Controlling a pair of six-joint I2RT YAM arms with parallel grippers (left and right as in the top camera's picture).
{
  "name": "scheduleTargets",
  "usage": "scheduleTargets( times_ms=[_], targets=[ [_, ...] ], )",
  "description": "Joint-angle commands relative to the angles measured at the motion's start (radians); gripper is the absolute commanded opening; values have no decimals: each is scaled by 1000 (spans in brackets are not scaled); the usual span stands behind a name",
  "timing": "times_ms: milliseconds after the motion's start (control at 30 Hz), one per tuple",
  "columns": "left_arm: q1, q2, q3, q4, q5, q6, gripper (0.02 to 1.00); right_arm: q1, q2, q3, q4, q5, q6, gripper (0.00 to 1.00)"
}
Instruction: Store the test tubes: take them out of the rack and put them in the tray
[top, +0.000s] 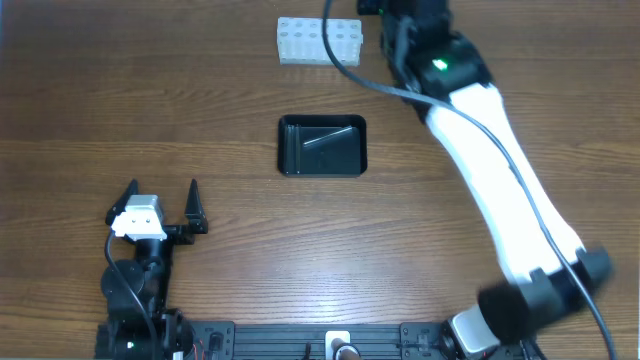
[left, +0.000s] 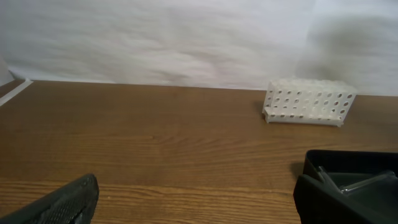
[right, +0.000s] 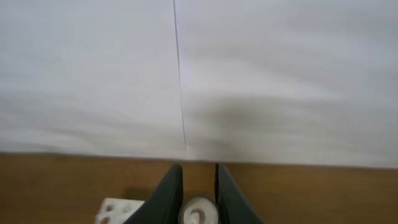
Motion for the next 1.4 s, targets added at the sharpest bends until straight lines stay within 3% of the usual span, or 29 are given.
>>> scheduleTargets(
  times_ms=[33, 133, 300, 500, 833, 1233, 1400],
  targets=[
    [6, -5, -6, 0, 13, 8, 1000, 42, -73, 3, -183, 12, 71, 119],
    [6, -5, -6, 0, 13, 8, 998, 56, -71, 2, -347, -11, 143, 117],
    [6, -5, -6, 0, 13, 8, 1000, 56, 22, -1, -565, -178, 232, 112],
    [6, -5, -6, 0, 13, 8, 1000, 56, 220, -1, -569, -304, 250, 106],
    [6, -5, -6, 0, 13, 8, 1000, 60, 436, -1, -510, -348, 343, 86],
    [6, -5, -6, 0, 13, 8, 1000, 97, 502, -1, -507, -344, 399, 77],
    [6, -5, -6, 0, 13, 8, 998, 95, 523, -1, -508, -344, 402, 126]
  ],
)
